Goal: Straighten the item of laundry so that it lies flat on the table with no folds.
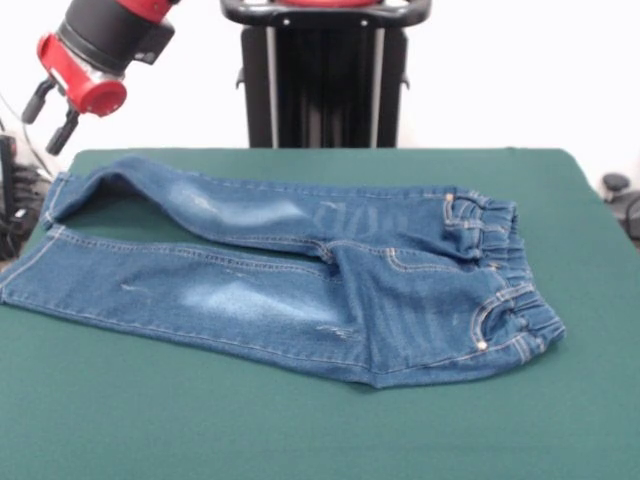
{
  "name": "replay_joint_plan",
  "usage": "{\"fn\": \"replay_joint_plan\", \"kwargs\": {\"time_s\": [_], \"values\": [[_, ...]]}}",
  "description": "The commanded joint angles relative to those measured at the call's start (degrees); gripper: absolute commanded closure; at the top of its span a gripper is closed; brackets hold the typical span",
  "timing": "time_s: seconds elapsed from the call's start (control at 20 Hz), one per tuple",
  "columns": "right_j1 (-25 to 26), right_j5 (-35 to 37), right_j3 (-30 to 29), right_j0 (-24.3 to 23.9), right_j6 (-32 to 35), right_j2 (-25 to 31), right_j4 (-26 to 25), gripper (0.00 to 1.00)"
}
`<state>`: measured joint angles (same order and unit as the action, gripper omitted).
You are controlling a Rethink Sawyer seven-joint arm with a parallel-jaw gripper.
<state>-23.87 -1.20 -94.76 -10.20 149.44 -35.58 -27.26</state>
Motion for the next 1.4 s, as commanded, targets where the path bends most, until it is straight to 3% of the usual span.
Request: {"fn": "replay_joint_plan", "kwargs": {"time_s": [0.05,0.2,0.6,0.85,1.4], "values": [[-3.2,6.4,0.1,-2.4,-6.6,16.3,-3.9,0.0],[-4.5,7.4,-2.1,-7.4,-8.7,22.3,-6.6,0.0],[-2.2,7.2,-2.3,-12.8,-9.5,26.6,-13.1,0.0],[-3.4,11.0,-3.9,-17.0,-11.8,30.2,-15.9,0.0],[-5.7,14.4,-4.4,-13.3,-7.9,25.4,-19.0,0.0]]}}
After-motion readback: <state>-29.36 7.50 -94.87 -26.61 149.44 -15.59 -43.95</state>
